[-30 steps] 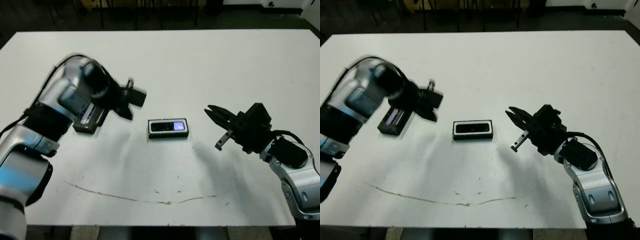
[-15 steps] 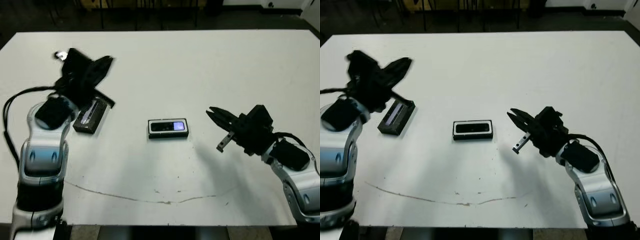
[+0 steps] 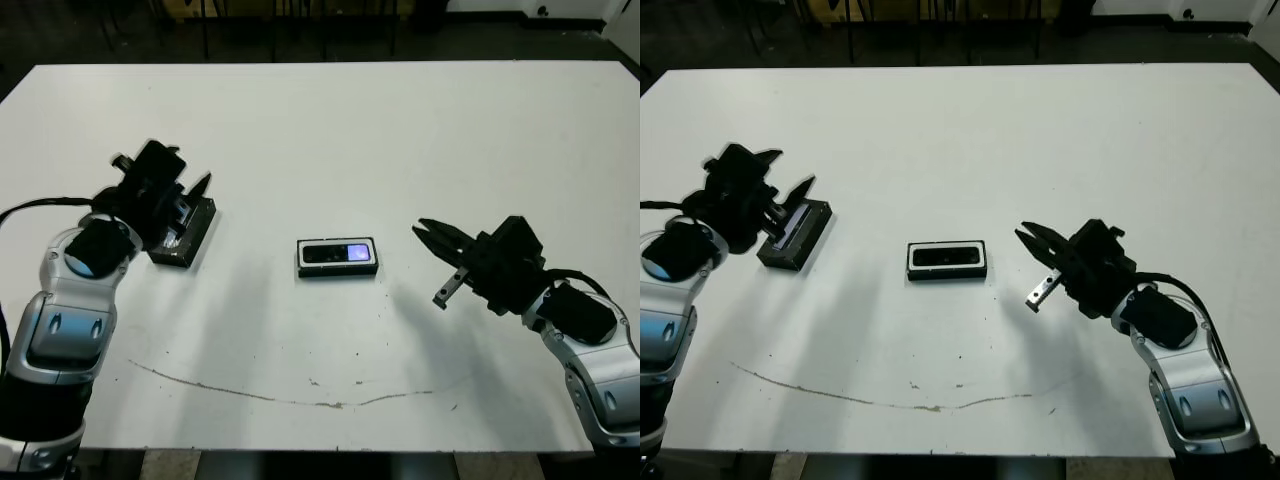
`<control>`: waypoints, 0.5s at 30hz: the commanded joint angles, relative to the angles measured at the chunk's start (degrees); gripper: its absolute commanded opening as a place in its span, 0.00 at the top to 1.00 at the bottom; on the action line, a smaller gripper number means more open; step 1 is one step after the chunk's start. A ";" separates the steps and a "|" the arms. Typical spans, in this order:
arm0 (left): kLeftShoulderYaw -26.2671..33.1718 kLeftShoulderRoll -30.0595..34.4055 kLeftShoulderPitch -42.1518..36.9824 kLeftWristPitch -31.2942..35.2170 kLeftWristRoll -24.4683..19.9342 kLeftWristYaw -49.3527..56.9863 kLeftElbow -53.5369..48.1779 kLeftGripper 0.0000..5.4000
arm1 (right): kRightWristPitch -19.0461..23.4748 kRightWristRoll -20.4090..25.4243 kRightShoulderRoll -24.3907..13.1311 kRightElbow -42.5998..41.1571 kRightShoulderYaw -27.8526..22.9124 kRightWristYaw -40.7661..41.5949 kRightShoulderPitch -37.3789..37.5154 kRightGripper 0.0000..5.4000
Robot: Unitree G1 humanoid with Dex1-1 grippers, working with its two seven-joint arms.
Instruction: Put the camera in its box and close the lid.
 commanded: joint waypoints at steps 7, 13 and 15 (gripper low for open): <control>-0.60 -0.62 -2.28 5.53 -1.66 1.27 4.00 0.16 | -1.87 1.81 0.09 2.80 -0.12 0.90 0.92 1.00; 0.02 -3.94 -1.00 7.01 -1.60 6.51 6.48 0.00 | -1.96 2.64 -0.03 3.14 -0.24 1.04 1.21 1.00; 0.05 -4.37 -0.55 7.98 -1.57 7.53 6.76 0.00 | -2.00 2.02 -0.52 2.79 -0.04 0.97 1.30 1.00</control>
